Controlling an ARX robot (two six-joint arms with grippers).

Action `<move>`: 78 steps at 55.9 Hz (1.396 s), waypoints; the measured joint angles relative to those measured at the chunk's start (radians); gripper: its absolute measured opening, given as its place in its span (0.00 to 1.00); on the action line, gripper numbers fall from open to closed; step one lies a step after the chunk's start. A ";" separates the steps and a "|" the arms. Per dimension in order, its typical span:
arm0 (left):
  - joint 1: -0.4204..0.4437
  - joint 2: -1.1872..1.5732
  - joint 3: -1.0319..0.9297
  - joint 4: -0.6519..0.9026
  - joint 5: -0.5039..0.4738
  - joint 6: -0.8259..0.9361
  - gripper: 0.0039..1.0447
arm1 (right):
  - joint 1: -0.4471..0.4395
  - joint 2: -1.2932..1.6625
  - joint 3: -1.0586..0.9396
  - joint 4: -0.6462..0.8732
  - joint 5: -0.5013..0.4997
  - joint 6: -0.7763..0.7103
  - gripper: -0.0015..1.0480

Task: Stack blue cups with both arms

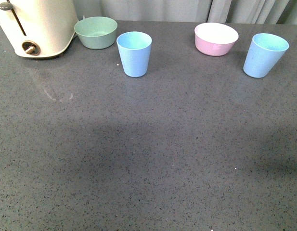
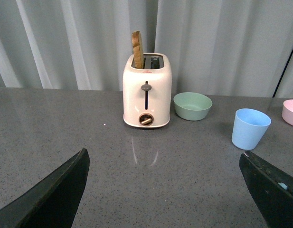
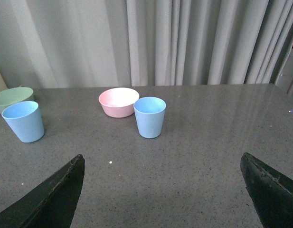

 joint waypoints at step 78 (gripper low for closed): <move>-0.082 1.445 0.731 0.288 0.099 -0.159 0.92 | 0.000 0.000 0.000 0.000 0.000 0.000 0.91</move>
